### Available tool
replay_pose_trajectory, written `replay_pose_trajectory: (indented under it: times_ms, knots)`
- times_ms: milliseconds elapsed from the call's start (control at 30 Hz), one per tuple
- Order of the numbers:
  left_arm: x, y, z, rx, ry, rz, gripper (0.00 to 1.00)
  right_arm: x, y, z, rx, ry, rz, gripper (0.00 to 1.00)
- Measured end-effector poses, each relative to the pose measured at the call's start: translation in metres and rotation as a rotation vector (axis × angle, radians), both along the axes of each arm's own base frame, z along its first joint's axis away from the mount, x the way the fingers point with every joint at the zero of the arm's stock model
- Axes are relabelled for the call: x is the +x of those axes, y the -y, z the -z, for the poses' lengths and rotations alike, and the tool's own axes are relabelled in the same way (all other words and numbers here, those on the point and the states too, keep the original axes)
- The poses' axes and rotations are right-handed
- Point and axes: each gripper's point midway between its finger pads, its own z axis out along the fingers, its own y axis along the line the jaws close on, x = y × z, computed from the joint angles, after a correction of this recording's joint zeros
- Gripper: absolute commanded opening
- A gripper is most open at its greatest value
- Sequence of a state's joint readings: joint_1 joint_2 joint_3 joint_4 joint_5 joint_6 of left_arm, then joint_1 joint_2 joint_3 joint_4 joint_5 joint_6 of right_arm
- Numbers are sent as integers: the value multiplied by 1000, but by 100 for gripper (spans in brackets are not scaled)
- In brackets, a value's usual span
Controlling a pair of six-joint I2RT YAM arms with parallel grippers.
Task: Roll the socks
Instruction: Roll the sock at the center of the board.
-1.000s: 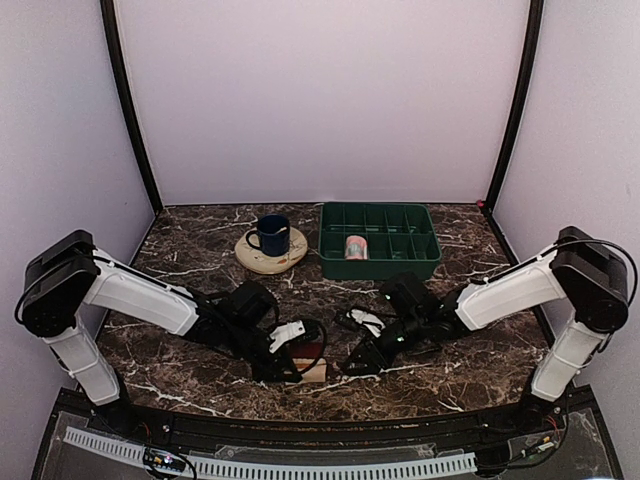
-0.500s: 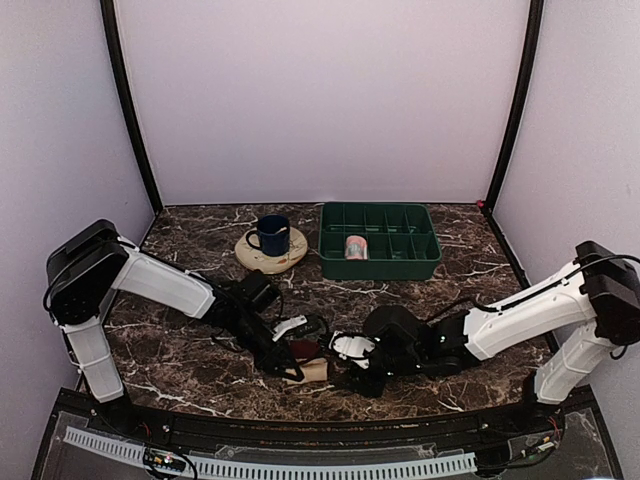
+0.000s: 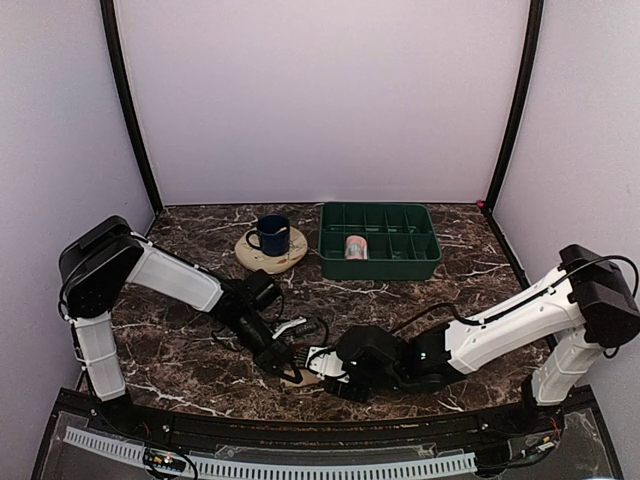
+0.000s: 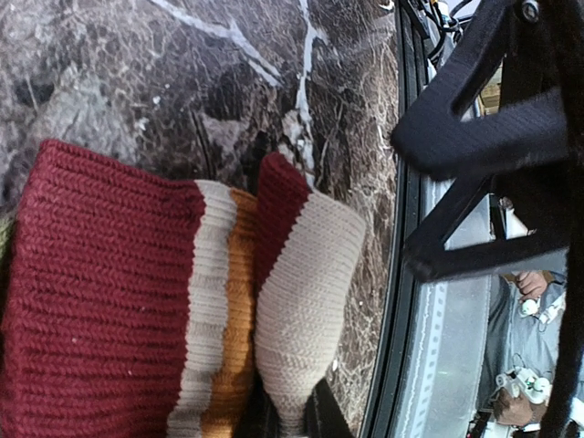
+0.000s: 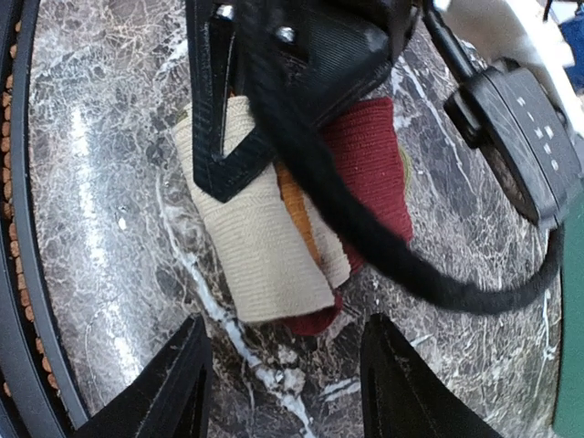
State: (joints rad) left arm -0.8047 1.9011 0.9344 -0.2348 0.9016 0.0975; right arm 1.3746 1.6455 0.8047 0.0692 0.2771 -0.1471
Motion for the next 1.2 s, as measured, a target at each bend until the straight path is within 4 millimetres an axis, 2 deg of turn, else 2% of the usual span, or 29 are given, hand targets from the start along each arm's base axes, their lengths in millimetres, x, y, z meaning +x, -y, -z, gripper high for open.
replay_pose_trajectory:
  times_ms: [400,667,800,967,1200]
  knots:
    - [-4,-3,1,-11,-62,12,0,-1,-21,12,-78,61,-81,51]
    - [-5,-4,1,-13,-85,14,0,-1,-25,23,-116,73,-109,47]
    - [-5,-4,1,-14,-90,15,0,-2,-23,32,-144,68,-124,43]
    - [-5,-4,1,-13,-97,17,0,-1,-24,34,-149,58,-133,35]
    - [-5,-4,1,-10,-102,19,0,3,-25,37,-156,22,-143,17]
